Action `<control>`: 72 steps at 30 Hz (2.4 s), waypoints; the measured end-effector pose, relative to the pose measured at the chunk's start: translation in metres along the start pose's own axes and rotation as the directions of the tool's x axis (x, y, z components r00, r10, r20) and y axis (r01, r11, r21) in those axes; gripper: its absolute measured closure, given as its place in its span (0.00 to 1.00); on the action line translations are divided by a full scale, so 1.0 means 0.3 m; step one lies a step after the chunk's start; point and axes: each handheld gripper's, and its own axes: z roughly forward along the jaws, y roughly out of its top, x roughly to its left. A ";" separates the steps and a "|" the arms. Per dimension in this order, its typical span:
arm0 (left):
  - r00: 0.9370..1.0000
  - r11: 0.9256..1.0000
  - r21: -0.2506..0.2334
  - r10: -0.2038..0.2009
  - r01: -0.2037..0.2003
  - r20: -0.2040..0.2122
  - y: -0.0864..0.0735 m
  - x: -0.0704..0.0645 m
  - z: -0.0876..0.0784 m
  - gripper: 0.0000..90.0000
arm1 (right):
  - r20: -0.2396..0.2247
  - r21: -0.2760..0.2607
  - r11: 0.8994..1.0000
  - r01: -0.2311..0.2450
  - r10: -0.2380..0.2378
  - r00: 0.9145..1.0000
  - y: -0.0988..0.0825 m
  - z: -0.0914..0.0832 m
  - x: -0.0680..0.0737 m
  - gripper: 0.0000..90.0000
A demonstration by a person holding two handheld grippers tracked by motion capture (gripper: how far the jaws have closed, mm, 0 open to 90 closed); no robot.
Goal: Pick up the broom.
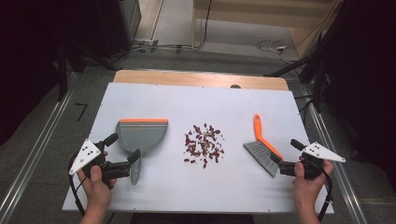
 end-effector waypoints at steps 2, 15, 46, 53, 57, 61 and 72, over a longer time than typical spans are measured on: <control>1.000 1.000 0.010 0.007 -0.007 0.000 -0.001 -0.002 0.004 0.00 | -0.002 0.001 1.000 0.000 0.000 1.000 0.005 0.001 0.000 0.00; 1.000 1.000 0.028 0.013 -0.013 0.007 -0.002 -0.007 0.018 0.00 | 0.002 0.030 0.998 0.050 -0.050 0.999 0.125 0.024 0.015 0.00; 0.999 0.999 0.045 0.020 -0.021 0.039 -0.007 -0.027 0.036 0.00 | 0.076 0.298 0.950 -0.092 0.073 0.994 0.290 0.293 -0.013 0.18; 0.999 0.999 0.047 0.018 -0.020 0.043 -0.007 -0.029 0.038 0.00 | 0.134 0.393 0.910 -0.133 0.087 0.987 0.271 0.333 -0.011 0.39; 0.999 0.998 0.052 0.018 -0.020 0.048 -0.009 -0.033 0.042 0.00 | 0.153 0.445 0.884 -0.146 0.086 0.984 0.250 0.357 -0.015 0.45; 0.998 0.998 0.059 0.022 -0.025 0.055 -0.010 -0.037 0.045 0.00 | 0.172 0.484 0.864 -0.140 0.063 0.983 0.227 0.363 -0.008 0.56; 0.998 0.998 0.063 0.019 -0.023 0.061 -0.012 -0.039 0.048 0.00 | 0.222 0.520 0.815 -0.257 0.161 0.962 0.194 0.387 -0.006 0.69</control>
